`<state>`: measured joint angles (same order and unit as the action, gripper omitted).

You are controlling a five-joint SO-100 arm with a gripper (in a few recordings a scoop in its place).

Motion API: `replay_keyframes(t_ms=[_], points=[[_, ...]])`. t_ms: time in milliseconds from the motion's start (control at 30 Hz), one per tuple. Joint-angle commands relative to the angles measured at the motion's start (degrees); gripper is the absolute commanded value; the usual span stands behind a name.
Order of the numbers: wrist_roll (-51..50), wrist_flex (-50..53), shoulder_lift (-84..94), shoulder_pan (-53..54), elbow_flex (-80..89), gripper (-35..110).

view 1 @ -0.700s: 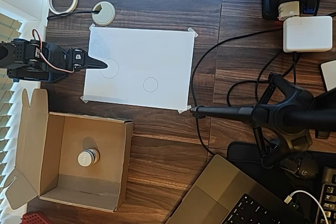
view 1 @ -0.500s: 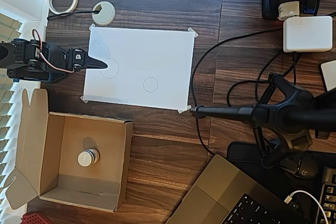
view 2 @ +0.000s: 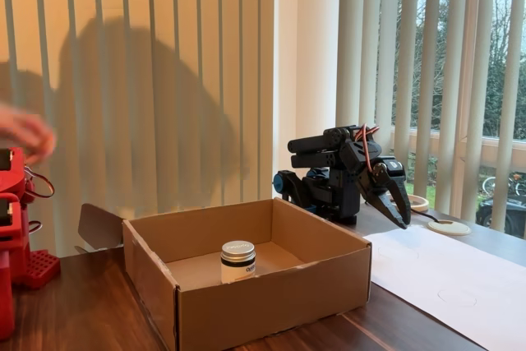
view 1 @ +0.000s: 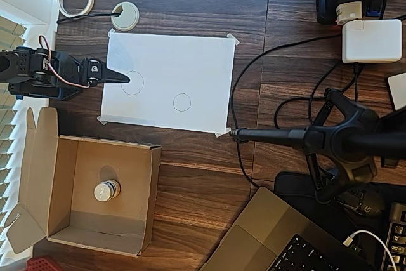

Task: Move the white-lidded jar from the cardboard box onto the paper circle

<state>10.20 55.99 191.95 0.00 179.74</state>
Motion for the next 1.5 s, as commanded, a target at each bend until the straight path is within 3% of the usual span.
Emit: replay_keyframes(t_ms=[0, 767, 933, 1067, 1467], points=[[0.2, -0.6, 3.8, -0.7, -0.4, 0], [1.6, -0.6, 3.8, -1.8, -0.4, 4], [12.0, -0.3, 3.4, -2.6, -0.4, 30], [15.7, -2.5, 2.0, -2.5, -1.7, 39], [34.5, -8.1, -23.8, 3.1, -28.1, 46]])
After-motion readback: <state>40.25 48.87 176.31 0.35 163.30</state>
